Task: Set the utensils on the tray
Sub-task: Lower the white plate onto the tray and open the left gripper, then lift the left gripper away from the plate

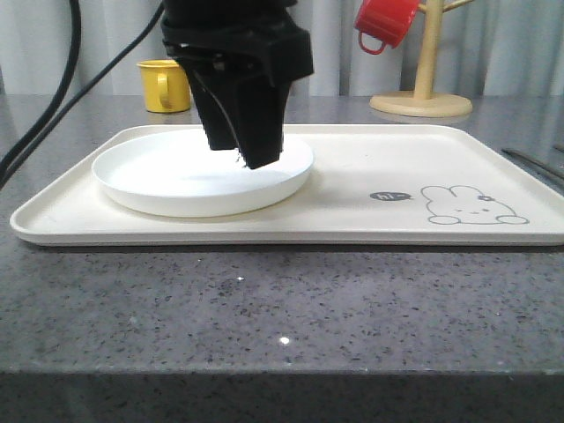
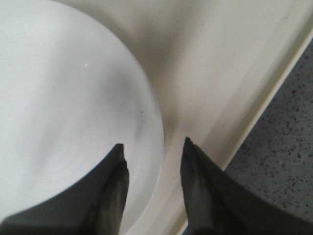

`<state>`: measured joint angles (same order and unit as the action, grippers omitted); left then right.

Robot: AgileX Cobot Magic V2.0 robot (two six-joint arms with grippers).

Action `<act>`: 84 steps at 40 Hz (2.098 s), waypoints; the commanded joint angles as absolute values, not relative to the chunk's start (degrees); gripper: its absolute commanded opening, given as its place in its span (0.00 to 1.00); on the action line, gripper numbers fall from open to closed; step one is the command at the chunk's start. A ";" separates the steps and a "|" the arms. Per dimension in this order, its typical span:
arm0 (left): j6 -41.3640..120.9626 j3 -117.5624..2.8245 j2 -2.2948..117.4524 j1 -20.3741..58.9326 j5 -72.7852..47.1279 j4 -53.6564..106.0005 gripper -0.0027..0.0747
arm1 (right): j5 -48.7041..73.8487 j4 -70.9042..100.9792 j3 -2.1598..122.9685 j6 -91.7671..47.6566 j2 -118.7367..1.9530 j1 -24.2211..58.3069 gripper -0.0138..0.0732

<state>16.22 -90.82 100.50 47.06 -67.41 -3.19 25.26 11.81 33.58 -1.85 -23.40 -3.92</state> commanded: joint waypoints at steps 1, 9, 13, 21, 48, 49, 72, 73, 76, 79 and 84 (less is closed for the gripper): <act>15.59 -94.95 97.83 47.39 -70.62 -3.03 0.30 | 20.77 11.57 35.53 -2.25 -24.08 -4.19 0.85; 15.36 -96.10 97.83 47.30 -72.76 -3.03 0.01 | 20.77 11.57 35.53 -2.25 -24.08 -4.19 0.85; 13.17 -96.10 97.35 47.06 -72.76 -3.03 0.01 | 20.77 11.57 35.53 -2.25 -24.08 -4.19 0.85; 8.70 -92.67 92.73 44.23 -72.76 -3.03 0.01 | 20.77 11.57 35.53 -2.25 -24.08 -4.19 0.85; 3.89 -57.90 54.82 18.22 -48.14 -2.78 0.01 | 20.77 11.57 35.53 -2.25 -24.08 -4.19 0.85; 3.89 -56.64 53.26 17.91 -46.71 -2.78 0.01 | 20.77 11.57 35.53 -2.25 -24.08 -4.19 0.85; 3.89 -27.61 7.95 17.46 -28.71 -1.34 0.01 | 20.77 11.57 35.53 -2.25 -24.08 -4.19 0.85; 3.89 -27.01 5.86 17.46 -28.60 -1.34 0.01 | 20.77 11.57 35.53 -2.25 -24.08 -4.19 0.85; 3.89 -25.69 2.44 17.46 -28.47 -1.34 0.01 | 20.77 11.57 35.53 -2.25 -24.08 -4.19 0.85; 3.89 -24.70 0.00 17.46 -28.47 -1.34 0.01 | 20.77 11.57 35.53 -2.25 -24.08 -4.19 0.85; 3.89 -23.50 -0.75 17.46 -28.47 -1.34 0.01 | 20.77 11.57 35.53 -2.25 -24.08 -4.19 0.85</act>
